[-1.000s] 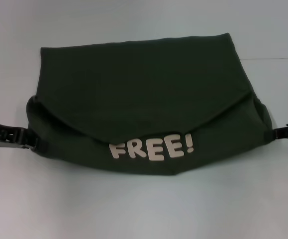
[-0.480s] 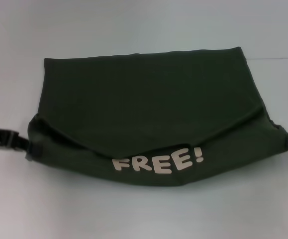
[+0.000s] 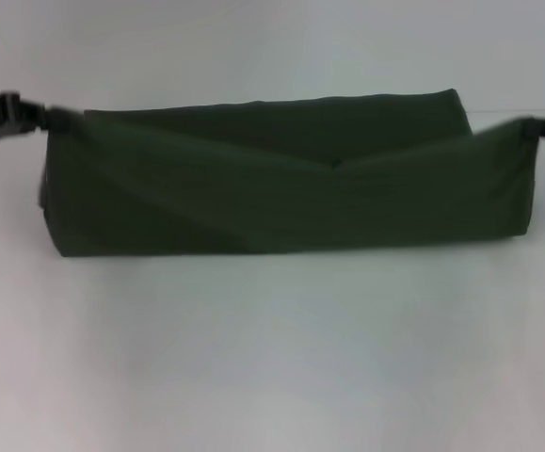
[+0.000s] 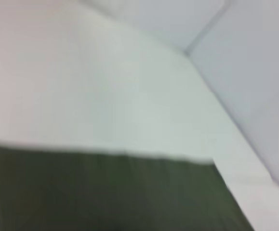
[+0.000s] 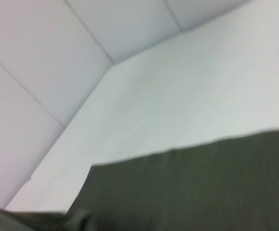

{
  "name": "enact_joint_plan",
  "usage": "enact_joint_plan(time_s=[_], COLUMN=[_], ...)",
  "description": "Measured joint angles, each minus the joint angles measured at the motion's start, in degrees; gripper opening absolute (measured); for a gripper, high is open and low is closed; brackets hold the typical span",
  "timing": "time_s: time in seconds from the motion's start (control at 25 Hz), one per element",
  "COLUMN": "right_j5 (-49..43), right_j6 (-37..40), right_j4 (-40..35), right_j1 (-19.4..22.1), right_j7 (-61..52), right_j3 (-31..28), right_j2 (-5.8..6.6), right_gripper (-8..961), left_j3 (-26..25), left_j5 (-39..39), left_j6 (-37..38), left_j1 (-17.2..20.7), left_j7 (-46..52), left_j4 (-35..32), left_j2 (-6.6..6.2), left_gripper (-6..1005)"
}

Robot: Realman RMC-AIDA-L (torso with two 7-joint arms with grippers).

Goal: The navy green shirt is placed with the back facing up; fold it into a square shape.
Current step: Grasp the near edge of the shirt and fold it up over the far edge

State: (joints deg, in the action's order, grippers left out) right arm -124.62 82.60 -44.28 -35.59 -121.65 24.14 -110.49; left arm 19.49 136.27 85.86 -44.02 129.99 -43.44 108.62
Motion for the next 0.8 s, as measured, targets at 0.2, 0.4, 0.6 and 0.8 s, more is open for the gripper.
enact_joint_plan(time_s=[0.2,0.4,0.6,0.8], right_j5=[0.10,0.84,5.85,9.16], right_j6=[-10.96,-23.53,-36.43,-48.58], right_j4=[4.33,8.75,14.07,19.03], right_j1=[-4.83,-9.41,-12.83,-16.86], right_j7=[1.01,4.05,9.22,15.15], right_j3=[0.31,0.30,0.33,0.65], right_j2=[-0.41,-2.00,-3.39,-4.84], right_gripper=[34,34,35,35], left_j3=[0.18,0.26,0.29,0.28], left_j5=[-6.35,-11.69,-17.63,-24.39], left_j6=[-14.25,-23.83,-37.67,-49.07], left_j1=[-1.29,-2.59,-4.46,-6.65], left_j7=[-3.77,-9.53,-17.60,-28.13], left_j4=[3.33,7.74,11.52,16.23], left_j2=[2.32,3.90,7.54,10.39], left_gripper=[73,81,89,97])
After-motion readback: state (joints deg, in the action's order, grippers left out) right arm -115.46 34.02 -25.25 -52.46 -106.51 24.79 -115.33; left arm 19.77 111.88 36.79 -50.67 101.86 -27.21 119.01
